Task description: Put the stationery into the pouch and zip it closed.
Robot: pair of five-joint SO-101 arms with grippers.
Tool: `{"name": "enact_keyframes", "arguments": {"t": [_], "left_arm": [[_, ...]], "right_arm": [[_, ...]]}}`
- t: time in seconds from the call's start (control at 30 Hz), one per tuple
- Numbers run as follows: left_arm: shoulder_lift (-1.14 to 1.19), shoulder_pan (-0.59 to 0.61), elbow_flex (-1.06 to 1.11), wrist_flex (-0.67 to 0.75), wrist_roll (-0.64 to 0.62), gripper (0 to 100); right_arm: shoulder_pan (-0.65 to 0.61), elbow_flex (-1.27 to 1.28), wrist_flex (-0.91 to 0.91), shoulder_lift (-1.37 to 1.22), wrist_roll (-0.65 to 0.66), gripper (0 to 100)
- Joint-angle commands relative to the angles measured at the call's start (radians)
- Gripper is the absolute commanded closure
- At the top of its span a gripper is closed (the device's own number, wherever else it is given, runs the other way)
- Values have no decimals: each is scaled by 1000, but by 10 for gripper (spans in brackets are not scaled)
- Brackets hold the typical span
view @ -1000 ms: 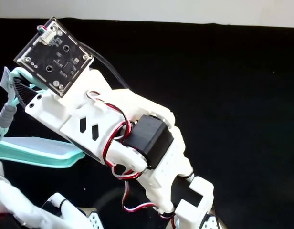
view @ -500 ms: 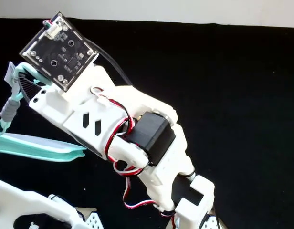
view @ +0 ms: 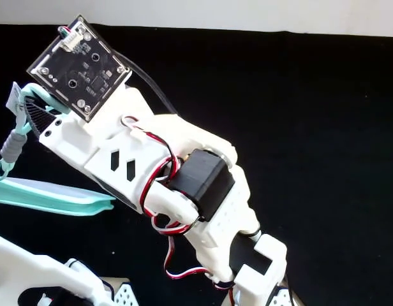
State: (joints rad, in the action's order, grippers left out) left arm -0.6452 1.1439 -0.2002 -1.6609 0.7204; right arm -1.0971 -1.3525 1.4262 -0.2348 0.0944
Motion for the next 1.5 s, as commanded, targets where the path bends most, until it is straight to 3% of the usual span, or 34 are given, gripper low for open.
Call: {"name": "enact_keyframes", "arguments": {"t": [0.0,0.23,0.47,0.77,1.47], "left_arm": [[-1,-19,-62,-43,55,787],[4,-21,-150,-94,120,787],[1,-25,-99,-100,147,787],[-4,-163,-47,-100,126,787],[-4,-265,-13,-101,121,787]], "right_arm": [[16,-30,1,4,11,990],[18,-30,2,4,11,990],[31,-28,2,4,11,990],[31,-28,2,2,11,990],[31,-28,2,-5,11,990]]}}
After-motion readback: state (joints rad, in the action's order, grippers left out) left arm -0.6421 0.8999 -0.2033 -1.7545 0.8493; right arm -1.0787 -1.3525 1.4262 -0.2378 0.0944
